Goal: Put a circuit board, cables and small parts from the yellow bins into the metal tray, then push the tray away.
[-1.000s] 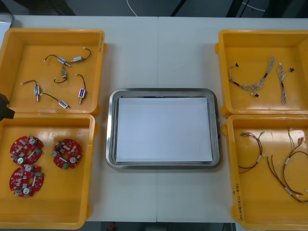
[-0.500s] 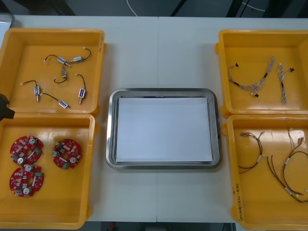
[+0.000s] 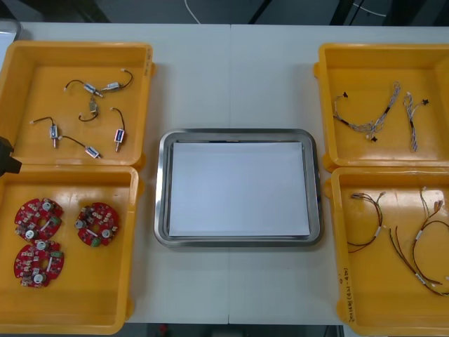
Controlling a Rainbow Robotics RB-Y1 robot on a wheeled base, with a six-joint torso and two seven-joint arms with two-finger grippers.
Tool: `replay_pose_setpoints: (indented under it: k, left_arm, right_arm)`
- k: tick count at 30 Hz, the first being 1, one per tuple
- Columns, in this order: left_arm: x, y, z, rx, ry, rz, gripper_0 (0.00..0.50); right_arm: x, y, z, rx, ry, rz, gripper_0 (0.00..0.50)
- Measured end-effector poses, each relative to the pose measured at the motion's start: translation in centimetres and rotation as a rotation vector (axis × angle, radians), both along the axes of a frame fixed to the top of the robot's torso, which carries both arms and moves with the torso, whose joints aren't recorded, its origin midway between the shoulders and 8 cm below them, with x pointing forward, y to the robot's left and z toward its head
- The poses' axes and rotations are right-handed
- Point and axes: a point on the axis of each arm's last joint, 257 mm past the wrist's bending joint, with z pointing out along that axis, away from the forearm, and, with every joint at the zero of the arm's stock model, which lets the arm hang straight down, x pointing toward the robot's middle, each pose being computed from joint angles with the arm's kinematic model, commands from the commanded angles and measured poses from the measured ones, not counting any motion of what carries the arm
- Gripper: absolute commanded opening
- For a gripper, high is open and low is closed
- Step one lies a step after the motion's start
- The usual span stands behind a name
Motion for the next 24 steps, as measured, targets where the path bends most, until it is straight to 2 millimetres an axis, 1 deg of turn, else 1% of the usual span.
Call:
replay_pose_setpoints:
  k: [13,19,24]
  left_arm:
    - [0.0,0.0,0.0,0.000,0.000,0.000,0.475]
    - [-0.4,0.2,-1.2,-0.021,0.030,0.016,0.475]
    - [-0.4,0.2,-1.2,-0.021,0.031,0.017,0.475]
  right_arm:
    - [0.0,0.0,0.0,0.000,0.000,0.000,0.491]
    - [0.0,0.0,0.0,0.000,0.000,0.000,0.491]
    - [-0.1,0.0,-0.1,0.000,0.004,-0.001,0.488]
